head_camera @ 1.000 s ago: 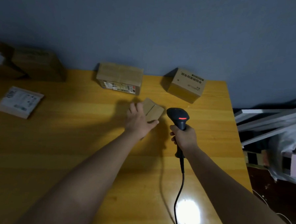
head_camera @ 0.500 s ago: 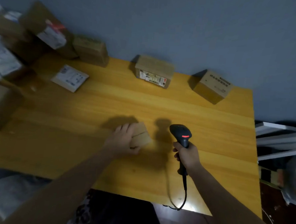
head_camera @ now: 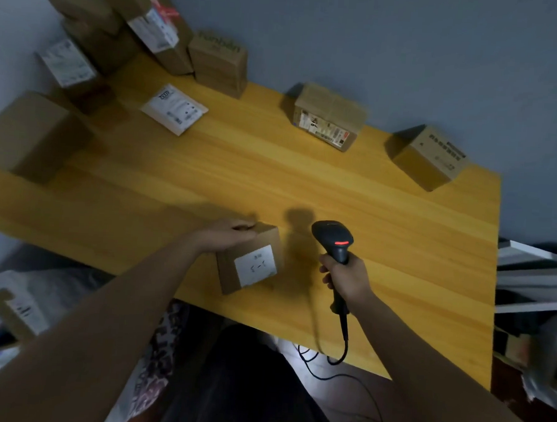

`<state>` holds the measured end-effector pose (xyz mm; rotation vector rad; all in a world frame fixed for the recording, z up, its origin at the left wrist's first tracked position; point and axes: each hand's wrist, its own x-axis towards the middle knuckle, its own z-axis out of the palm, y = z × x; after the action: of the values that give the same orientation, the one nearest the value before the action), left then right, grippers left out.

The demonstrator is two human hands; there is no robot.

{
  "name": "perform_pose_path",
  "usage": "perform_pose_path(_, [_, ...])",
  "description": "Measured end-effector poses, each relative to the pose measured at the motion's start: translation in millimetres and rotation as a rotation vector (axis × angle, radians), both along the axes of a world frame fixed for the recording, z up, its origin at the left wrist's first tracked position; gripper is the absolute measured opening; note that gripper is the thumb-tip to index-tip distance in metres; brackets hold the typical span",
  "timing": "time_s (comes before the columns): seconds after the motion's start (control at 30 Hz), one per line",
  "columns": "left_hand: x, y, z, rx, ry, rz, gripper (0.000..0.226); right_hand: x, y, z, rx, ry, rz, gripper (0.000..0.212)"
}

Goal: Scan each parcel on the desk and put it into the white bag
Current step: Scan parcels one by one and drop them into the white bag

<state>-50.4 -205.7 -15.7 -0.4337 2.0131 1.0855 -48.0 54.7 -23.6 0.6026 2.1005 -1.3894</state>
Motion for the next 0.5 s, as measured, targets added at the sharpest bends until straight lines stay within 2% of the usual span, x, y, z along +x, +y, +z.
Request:
perform_pose_path(0.13, [16, -10, -20, -0.360, 0.366, -0.076, 0.043, 7, -5, -1, 0.012, 0.007, 0.017, 0.011])
perform_pose_path(0.27, [43, 13, -18, -0.421, 0.528, -0.027, 0.052, 12, -10, 0, 0.009, 0.014, 0.026, 0.009])
perform_pose_path(0.33, [54, 36, -17, -0.485, 0.502, -0.058, 0.078, 14, -13, 0, 0.014, 0.017, 0.034, 0.008])
perform_pose_path(0.4, [63, 53, -23, -0.529, 0.384, -0.051, 0.105, 18, -15, 0, 0.024, 0.019, 0.038, 0.009])
perform_pose_path(0.5, [66, 65, -33, -0.447, 0.181, 0.093, 0.118, 25, -15, -1, 0.030, 0.010, 0.017, 0.009])
